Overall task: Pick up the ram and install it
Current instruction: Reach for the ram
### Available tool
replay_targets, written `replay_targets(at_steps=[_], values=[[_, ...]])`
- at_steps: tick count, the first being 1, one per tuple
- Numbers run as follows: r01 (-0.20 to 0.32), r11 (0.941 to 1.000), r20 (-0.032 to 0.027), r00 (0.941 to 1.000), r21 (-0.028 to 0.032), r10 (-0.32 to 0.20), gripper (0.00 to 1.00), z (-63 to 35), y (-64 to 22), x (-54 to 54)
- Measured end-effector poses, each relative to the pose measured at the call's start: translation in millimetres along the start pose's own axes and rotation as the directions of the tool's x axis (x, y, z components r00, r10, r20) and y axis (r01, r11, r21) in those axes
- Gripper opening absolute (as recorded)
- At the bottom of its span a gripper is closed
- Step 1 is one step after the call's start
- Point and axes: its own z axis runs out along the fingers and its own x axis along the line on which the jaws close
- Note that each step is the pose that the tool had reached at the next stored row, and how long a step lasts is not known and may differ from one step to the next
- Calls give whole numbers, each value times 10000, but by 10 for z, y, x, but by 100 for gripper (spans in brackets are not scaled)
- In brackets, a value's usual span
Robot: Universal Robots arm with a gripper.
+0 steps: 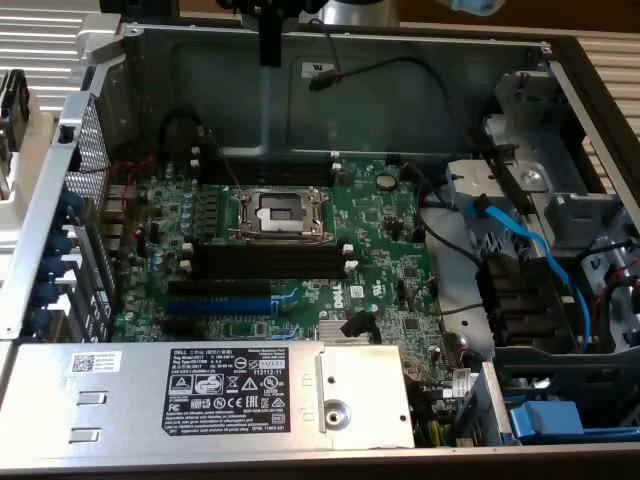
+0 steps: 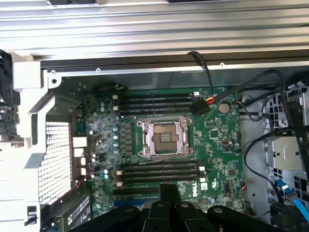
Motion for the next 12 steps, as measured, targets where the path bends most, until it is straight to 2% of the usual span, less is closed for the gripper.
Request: replay_targets(at_steps=[2, 7, 12], values=[[1, 10000, -1, 10000, 1, -1, 10, -20, 1, -1], [-1, 10000, 2, 10000, 1, 1, 10, -139, 10, 3], [1, 10000, 13, 10000, 4, -1, 10, -208, 49, 92]])
